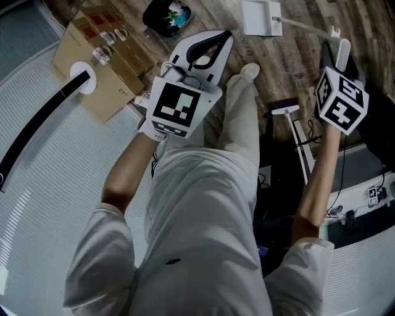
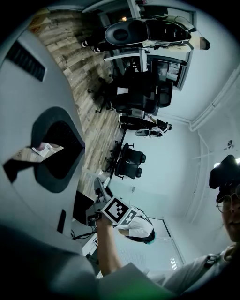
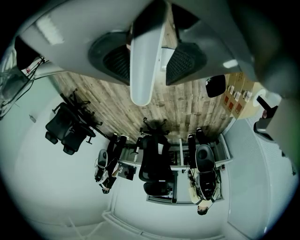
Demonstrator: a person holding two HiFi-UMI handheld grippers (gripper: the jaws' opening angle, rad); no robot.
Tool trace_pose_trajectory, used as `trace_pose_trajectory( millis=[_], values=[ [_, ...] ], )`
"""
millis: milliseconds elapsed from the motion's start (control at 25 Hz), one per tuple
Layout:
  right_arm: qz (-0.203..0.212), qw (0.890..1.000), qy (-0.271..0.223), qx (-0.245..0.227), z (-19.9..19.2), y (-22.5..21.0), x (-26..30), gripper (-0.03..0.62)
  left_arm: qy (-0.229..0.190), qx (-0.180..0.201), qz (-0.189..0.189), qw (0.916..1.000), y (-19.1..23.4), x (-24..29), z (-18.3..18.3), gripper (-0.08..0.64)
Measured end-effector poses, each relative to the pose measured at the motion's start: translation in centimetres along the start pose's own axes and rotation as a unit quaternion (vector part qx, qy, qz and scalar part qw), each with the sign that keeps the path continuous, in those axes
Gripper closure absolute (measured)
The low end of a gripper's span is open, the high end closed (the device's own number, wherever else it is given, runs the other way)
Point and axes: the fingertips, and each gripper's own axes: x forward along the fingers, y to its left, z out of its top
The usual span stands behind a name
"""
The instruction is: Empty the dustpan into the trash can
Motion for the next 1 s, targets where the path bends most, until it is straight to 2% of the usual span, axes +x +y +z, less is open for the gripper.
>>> trace_pose_trajectory(
  millis=[160,320,760,880,1000],
  values=[
    [-0.008,0.999,-0.029,0.015,0.9,-1.0,-1.8,0.365,-0.003,0.006,-0.004,1.0,-0.6,-0.6,0.5,0.554],
    [-0.016,0.998,-0.059,0.009,2.0,-1.2,-4.2,0.365,-0.012,0.012,-0.005,0.9998,-1.2,-1.5,1.5,0.554],
    [0.002,0.993,-0.121,-0.006,5.4,2.5,-11.6,0.365,-0.039,0.012,0.003,0.9992,-2.8,-5.8,5.2,0.554],
    [0.015,0.989,-0.147,-0.008,6.4,3.7,-14.0,0.368,-0.042,-0.006,-0.002,0.9991,-3.5,-7.3,6.1,0.554],
    [0.032,0.983,-0.178,-0.006,7.5,4.8,-16.3,0.407,-0.055,-0.032,-0.004,0.998,-4.0,-8.9,7.1,0.554]
  ],
)
